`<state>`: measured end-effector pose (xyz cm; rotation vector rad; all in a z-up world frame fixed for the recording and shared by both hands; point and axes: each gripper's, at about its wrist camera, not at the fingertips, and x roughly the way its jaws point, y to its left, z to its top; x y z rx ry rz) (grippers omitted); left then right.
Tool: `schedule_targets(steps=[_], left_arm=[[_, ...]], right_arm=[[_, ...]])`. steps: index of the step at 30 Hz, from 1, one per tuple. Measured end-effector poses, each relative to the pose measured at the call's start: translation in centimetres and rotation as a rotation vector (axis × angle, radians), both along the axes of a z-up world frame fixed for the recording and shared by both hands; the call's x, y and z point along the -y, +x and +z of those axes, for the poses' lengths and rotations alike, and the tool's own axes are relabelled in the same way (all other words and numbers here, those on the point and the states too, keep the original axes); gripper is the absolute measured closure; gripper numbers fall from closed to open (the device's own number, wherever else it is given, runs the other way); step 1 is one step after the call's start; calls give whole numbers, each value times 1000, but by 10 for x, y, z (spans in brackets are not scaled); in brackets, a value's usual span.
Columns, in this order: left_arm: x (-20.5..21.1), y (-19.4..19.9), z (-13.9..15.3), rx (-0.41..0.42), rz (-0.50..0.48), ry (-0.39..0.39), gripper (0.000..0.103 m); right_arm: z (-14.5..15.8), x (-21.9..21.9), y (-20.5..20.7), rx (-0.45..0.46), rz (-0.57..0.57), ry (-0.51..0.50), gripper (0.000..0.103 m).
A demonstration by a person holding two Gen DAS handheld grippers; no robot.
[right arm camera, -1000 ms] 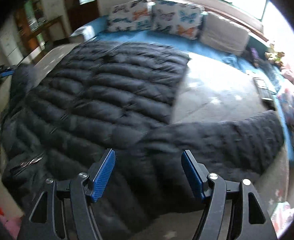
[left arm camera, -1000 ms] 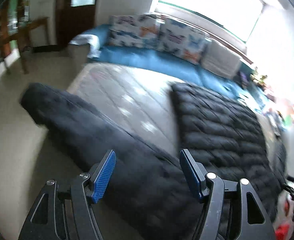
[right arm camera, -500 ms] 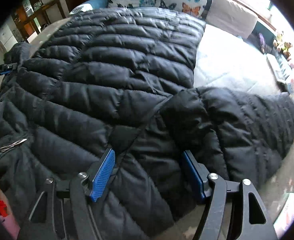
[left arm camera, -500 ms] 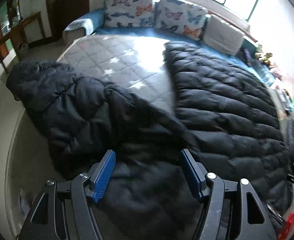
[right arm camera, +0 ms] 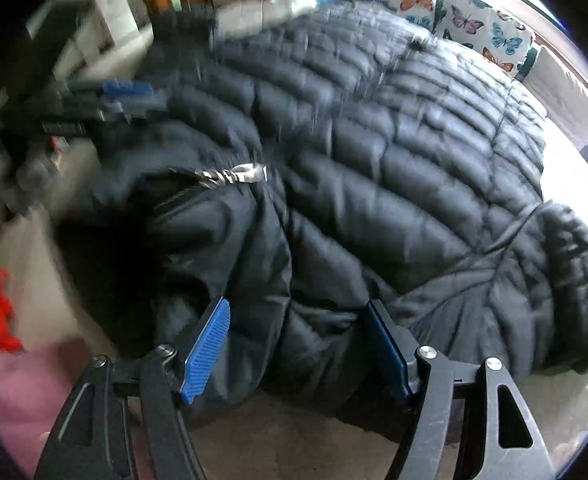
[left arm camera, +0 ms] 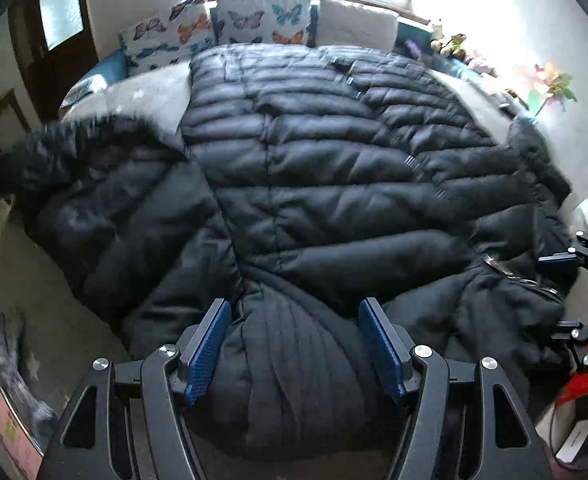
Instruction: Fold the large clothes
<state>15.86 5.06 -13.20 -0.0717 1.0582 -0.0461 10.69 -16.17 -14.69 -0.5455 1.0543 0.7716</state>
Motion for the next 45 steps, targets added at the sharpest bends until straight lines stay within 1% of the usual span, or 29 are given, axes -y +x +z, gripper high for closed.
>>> schedule_targets(steps=[1,2,3,4,5,7,8,9,10,11,13,15,16,17,18,20,24,28,29,30,32,35,36,37,38,40,41,43,45], left_arm=[[0,-1,1,2,2,-12,32],[-2,-3,6,2,4,-31,32],[-8,-5,15,21,15,-75,32],[-16,-3,19,36,25,-101,32],[-28,-5,30,70,59,-127,32],[-54,-8,44,114,122,-143,32],[-71,-7,49,136,177,-158,32],[-86,-5,52,145,224,-168,32],[-108,-3,53,151,296,-189,32],[-125,1,54,155,342,-209,32],[-164,9,50,173,461,-258,32],[-201,19,44,185,549,-317,32],[-224,21,42,183,585,-352,32],[-236,23,40,182,609,-382,32],[-254,29,35,182,650,-430,32],[-281,37,30,192,711,-467,32],[-334,49,22,203,801,-529,32],[-379,50,13,215,880,-578,32],[-391,52,9,223,910,-600,32],[-400,52,6,237,923,-618,32],[-418,50,3,251,944,-630,33],[-441,55,-5,252,963,-640,37],[-447,57,-8,244,966,-639,41],[-452,59,-12,235,969,-648,47],[-457,62,-16,232,973,-665,52],[-458,69,-23,237,977,-688,66],[-464,70,-23,249,987,-707,69],[-467,72,-20,279,994,-726,79],[-462,73,-3,320,971,-721,84]], right_arm=[[-3,-1,-2,20,1,4,27],[-1,0,-2,18,1,5,27],[3,1,0,7,2,10,27],[12,6,1,-2,-3,37,27],[21,14,3,3,-16,65,27],[36,29,9,36,-53,89,27],[41,38,15,54,-83,102,27],[43,47,22,59,-115,119,27],[44,50,30,54,-137,127,27],[40,57,39,37,-174,137,27],[29,65,52,-16,-233,147,26],[18,71,56,-65,-257,158,26],[18,69,58,-66,-255,153,26],[17,67,59,-61,-245,141,26],[18,64,58,-55,-236,132,26],[18,59,59,-40,-215,104,26],[15,57,59,-50,-206,83,25],[14,57,61,-56,-208,73,24],[14,57,61,-59,-211,72,24],[14,57,61,-60,-212,69,24],[13,54,64,-62,-214,65,24],[11,52,66,-67,-218,59,23],[11,52,66,-69,-220,58,23],[11,51,67,-71,-222,58,23],[11,50,67,-72,-223,57,23],[9,48,69,-73,-225,55,23],[9,48,69,-73,-225,54,23],[9,48,69,-71,-225,54,23],[8,48,69,-70,-228,55,23]])
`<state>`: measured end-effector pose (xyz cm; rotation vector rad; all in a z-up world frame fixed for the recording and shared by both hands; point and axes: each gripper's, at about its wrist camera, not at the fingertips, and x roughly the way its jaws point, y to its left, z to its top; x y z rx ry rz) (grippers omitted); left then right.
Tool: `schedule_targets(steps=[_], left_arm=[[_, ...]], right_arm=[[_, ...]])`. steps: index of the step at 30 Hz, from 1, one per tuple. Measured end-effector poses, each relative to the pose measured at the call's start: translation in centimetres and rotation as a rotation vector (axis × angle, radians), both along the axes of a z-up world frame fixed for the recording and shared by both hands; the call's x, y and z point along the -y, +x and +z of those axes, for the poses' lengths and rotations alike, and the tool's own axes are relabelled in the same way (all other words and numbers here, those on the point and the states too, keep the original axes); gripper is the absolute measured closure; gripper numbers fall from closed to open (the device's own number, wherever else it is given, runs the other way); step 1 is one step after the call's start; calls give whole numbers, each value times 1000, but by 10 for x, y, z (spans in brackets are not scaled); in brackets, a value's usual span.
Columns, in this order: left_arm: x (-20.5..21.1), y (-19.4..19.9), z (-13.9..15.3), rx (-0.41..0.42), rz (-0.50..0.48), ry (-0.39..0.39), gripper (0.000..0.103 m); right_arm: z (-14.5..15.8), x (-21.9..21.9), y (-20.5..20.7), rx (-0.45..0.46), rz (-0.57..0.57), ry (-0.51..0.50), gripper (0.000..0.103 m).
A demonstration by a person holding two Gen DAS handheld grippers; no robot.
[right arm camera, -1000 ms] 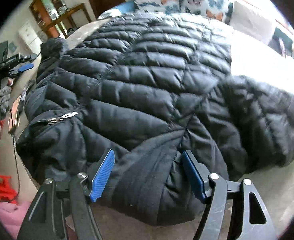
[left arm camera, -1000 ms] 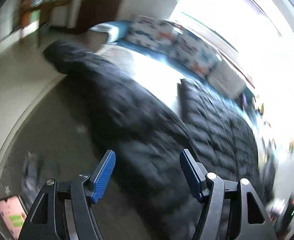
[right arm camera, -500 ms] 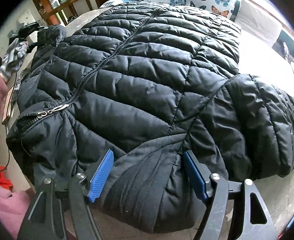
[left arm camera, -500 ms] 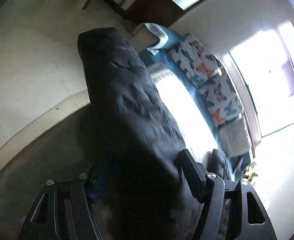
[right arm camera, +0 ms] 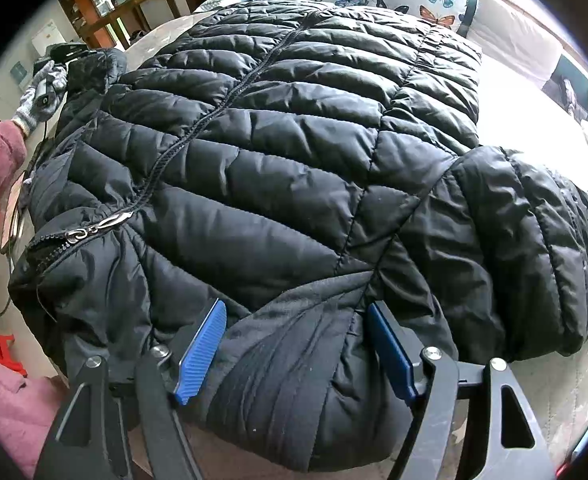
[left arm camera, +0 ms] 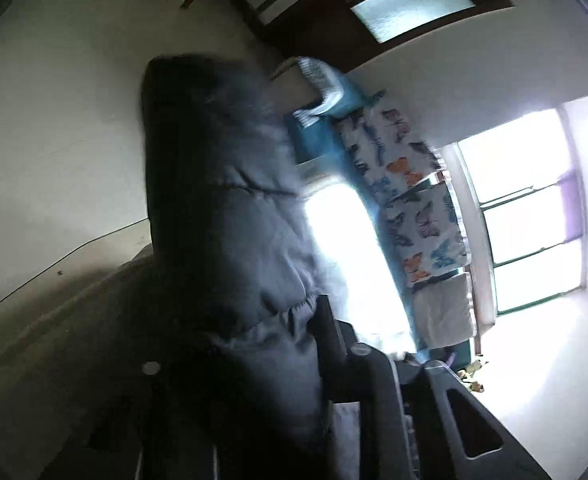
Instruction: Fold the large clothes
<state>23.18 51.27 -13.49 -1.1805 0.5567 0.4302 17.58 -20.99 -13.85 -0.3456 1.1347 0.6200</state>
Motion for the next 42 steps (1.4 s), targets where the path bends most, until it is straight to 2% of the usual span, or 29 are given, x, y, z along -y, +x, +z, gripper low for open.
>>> schedule_targets(steps=[5,7,10,12,16,19,22,25,30,34,37,40,42], left_arm=[[43,2,77,74,-95,158,85],[69,1,111,116,-147,220,85],[130,0,162,165,-258,362,85],[178,0,184,192,-340,441,85],[267,3,200,223,-502,544,85],[327,-1,195,234,-613,570,85],[382,5,178,206,-722,586,85],[447,8,152,152,-848,589,85],[536,5,89,28,-1026,628,84],[586,7,40,-84,-1119,677,82],[629,1,10,-168,-1163,773,82],[635,-4,4,-153,-1175,829,74],[633,1,1,-146,-1185,823,73]], right_arm=[[3,2,-2,22,-5,15,23],[7,2,-4,32,-7,31,23],[16,7,-8,58,-11,68,23],[22,11,-11,75,-14,99,23],[32,19,-19,103,-14,132,23],[36,29,-26,118,-23,152,23],[38,41,-31,124,-49,171,23],[37,55,-34,119,-79,192,23],[35,75,-40,110,-122,224,23],[34,89,-44,107,-150,242,23],[36,97,-44,105,-173,254,23],[42,103,-42,103,-189,276,23],[49,101,-39,96,-183,312,23]])
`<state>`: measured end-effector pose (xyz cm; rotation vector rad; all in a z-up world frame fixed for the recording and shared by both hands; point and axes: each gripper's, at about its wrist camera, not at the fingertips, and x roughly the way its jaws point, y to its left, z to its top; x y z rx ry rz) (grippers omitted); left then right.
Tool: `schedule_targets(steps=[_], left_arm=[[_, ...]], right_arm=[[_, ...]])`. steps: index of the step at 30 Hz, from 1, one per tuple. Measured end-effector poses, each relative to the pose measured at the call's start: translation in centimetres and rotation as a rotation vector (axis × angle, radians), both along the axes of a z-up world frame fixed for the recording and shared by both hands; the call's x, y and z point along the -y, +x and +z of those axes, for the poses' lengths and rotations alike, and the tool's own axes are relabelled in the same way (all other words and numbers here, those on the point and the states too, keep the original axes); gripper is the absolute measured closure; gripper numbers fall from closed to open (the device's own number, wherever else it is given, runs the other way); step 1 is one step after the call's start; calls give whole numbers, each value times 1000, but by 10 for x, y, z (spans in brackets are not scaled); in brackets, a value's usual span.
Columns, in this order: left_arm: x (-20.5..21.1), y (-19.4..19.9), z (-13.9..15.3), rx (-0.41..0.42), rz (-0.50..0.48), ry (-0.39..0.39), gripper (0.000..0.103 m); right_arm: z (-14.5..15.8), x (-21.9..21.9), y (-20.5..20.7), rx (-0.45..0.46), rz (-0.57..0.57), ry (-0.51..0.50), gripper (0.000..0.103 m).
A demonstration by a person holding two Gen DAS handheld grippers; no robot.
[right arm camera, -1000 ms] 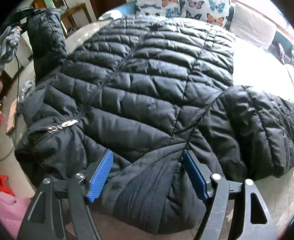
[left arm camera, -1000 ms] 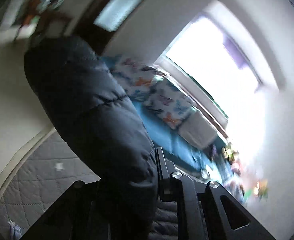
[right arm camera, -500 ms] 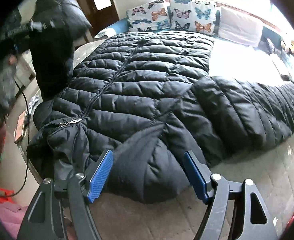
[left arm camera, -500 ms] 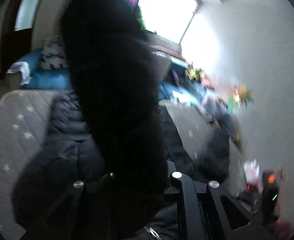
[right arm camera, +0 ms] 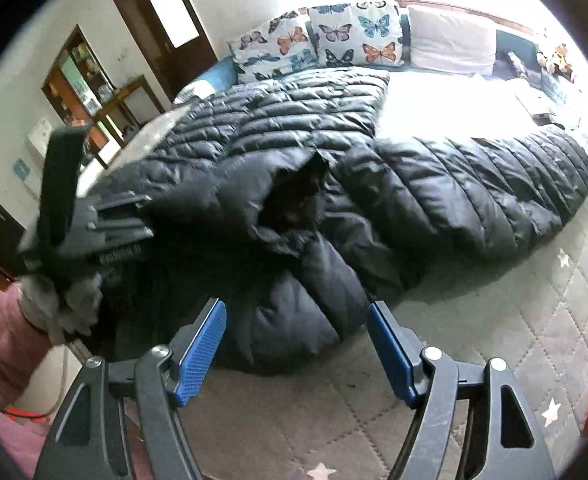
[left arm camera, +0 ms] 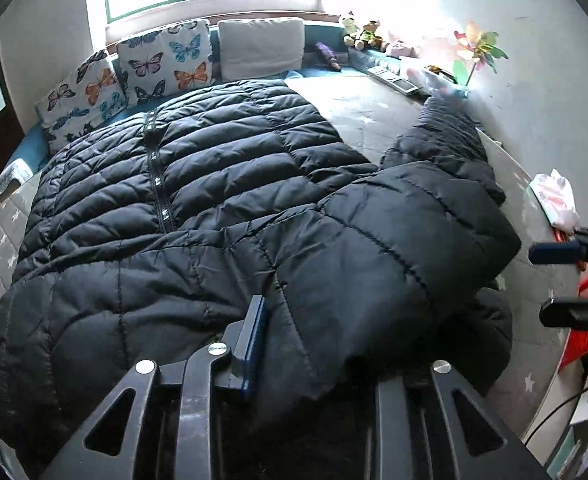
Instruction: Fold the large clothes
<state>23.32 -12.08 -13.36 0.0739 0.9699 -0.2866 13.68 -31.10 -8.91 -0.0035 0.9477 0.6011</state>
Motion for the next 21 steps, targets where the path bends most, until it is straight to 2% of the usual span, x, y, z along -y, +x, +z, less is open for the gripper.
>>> schedule_targets(steps=[3,6,9,10,11,12,13,15,17,19,21], left_arm=[[-6,10,10,-27,4,-43,72],[-13,-5,35,-25,4,-73,70],[-20,-14,43,-32,-9,-96,67],[-25,-16,44,-42,-10,-110,67],[-28,-17,45,-49,-11,-119,67],[-33,-20,48,-56,-16,-130,67],[-39,-24,51,-57,-20,-139,67],[-54,-29,59,-63,-17,-166,67],[-84,-36,77,-38,0,-230,67],[-113,-40,93,1,58,-250,67],[-157,-40,105,41,162,-251,67]], right_arm=[[12,-11,6,3,33,57,23],[15,-26,17,6,55,76,23],[8,-42,36,-38,60,108,23],[5,-45,40,-48,62,113,31],[3,-48,43,-55,63,114,47],[0,-52,47,-73,65,114,57],[-2,-52,48,-84,64,117,59],[-2,-54,51,-91,54,121,71],[4,-55,51,-66,48,92,79],[15,-52,46,-2,46,64,84],[18,-51,45,33,43,40,84]])
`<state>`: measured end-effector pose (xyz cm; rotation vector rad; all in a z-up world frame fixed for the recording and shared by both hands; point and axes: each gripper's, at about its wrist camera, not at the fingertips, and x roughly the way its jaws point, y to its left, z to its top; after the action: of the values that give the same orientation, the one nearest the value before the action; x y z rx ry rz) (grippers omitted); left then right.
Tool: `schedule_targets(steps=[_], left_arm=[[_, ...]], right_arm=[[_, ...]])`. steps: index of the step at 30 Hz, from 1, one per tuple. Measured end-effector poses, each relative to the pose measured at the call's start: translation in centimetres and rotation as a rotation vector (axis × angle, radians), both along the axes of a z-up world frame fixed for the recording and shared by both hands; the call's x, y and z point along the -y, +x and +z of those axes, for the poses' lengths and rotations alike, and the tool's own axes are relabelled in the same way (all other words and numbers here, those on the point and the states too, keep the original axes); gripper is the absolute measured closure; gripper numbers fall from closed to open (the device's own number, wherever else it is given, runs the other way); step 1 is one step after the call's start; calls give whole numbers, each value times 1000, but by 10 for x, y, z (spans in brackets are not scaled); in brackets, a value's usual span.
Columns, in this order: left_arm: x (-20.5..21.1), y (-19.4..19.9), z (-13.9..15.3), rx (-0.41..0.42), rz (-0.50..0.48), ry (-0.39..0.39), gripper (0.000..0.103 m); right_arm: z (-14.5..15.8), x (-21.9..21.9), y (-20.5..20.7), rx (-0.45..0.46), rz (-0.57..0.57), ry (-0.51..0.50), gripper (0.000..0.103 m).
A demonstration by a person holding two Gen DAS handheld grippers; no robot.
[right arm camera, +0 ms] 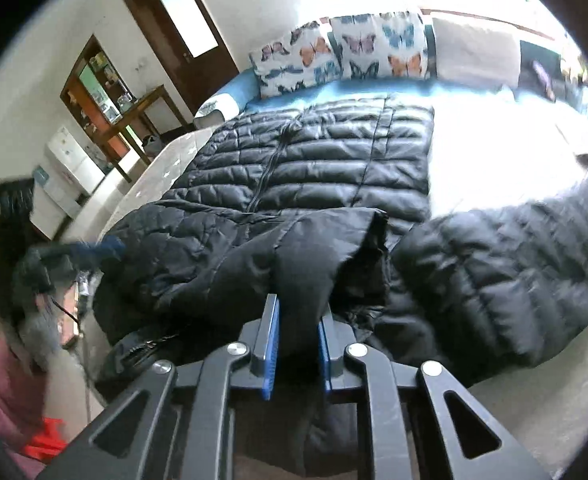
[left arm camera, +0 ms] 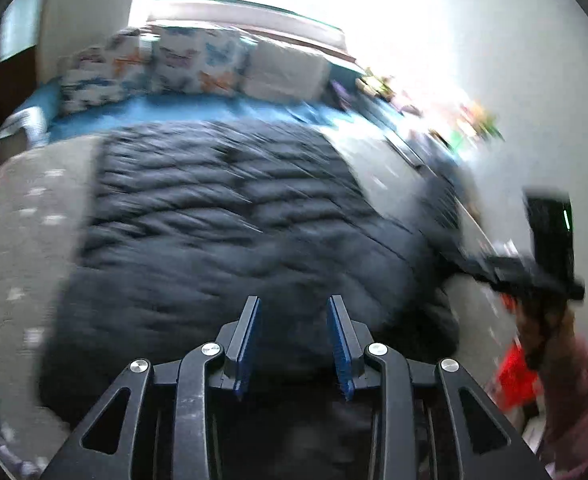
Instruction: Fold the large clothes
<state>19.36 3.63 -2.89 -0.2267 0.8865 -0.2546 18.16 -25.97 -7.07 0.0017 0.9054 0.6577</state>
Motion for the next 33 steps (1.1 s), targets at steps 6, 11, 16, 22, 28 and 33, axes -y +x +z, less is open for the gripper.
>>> schedule_targets(steps=[6,11,16,22,28,33], left_arm=[[-78,24,-38,-122,165,31,67],[-84,18,-68,-152,139,34,67],[-74,14,-65,-135,102,84,67],[-61,17,-70,-138,86,114,67],[-58,20,-76,-146,78,133,67],[-52,23,-68,-143,76,165,67]], right_arm=[[-64,8,18,-176,-42,-81,84],[-40,25,12,-158,-84,-65,74],[9,15,1,53,-114,-212,66],[12,-33,19,87,-13,-139,39],[-45,-61,48,-4,-16,-220,41],[-61,-41,53,-34,-30,-192,46]])
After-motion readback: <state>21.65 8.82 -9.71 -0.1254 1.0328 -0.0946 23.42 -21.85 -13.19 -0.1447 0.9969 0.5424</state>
